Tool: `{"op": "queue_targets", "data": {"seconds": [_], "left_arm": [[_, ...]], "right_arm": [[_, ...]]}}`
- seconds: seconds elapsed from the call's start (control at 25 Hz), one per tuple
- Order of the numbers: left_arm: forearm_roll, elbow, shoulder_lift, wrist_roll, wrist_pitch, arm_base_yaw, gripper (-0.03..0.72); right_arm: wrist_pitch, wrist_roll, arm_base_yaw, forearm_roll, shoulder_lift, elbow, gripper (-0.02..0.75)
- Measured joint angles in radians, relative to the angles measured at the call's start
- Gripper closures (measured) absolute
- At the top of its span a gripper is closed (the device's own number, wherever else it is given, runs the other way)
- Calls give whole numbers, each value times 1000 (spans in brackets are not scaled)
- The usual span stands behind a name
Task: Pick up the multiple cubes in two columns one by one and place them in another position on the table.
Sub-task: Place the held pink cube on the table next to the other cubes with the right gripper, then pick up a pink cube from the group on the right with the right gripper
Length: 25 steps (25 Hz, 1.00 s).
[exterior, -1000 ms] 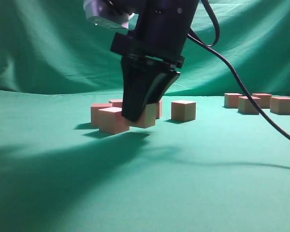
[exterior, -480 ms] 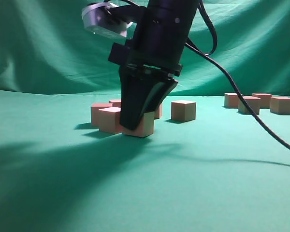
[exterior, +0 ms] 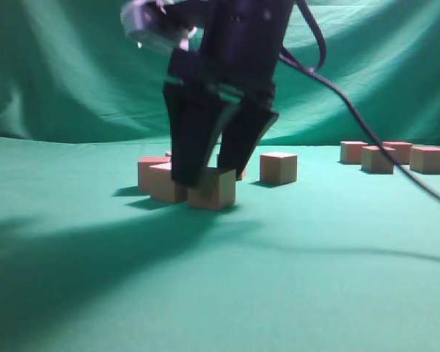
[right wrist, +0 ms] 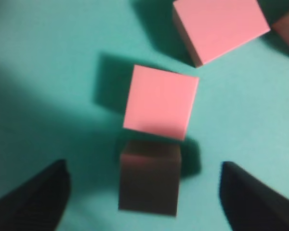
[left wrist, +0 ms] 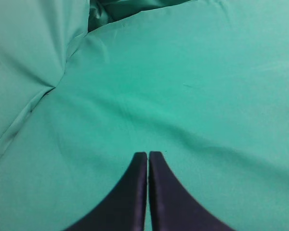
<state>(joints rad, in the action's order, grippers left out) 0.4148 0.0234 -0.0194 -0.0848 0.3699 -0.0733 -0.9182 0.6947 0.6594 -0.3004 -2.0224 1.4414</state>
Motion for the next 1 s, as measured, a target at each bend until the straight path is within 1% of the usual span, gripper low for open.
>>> {"op": "queue_targets", "data": {"seconds": [0.08, 0.12, 0.2, 0.24, 0.4, 0.52, 0.6, 0.64, 0.72, 0.76, 0.8, 0.92, 1.0], "left_arm": [[0, 0, 0, 0, 0, 0, 688], [0, 0, 0, 0, 0, 0, 688], [0, 0, 0, 0, 0, 0, 688], [0, 0, 0, 0, 0, 0, 688], [0, 0, 0, 0, 0, 0, 688], [0, 0, 0, 0, 0, 0, 688], [0, 0, 0, 0, 0, 0, 688], [0, 0, 0, 0, 0, 0, 688], [0, 0, 0, 0, 0, 0, 688], [0, 0, 0, 0, 0, 0, 688], [0, 0, 0, 0, 0, 0, 688], [0, 0, 0, 0, 0, 0, 688], [0, 0, 0, 0, 0, 0, 688]], "right_arm": [[-102, -40, 0, 24, 0, 76, 108], [-163, -66, 0, 37, 0, 124, 82], [-257, -106, 0, 54, 0, 215, 92], [-279, -123, 0, 60, 0, 265, 92], [-307, -231, 0, 114, 14, 407, 92], [-316, -310, 0, 238, 59, 449, 92], [-322, -391, -5, 366, 95, 452, 92], [-325, -428, -16, 413, 116, 452, 146], [-325, -506, -58, 490, 150, 452, 146], [-325, -534, -92, 507, 166, 452, 195], [-325, -564, -132, 512, 179, 452, 205], [-328, -636, -257, 484, 191, 453, 197], [-328, -661, -335, 433, 188, 439, 197]]}}
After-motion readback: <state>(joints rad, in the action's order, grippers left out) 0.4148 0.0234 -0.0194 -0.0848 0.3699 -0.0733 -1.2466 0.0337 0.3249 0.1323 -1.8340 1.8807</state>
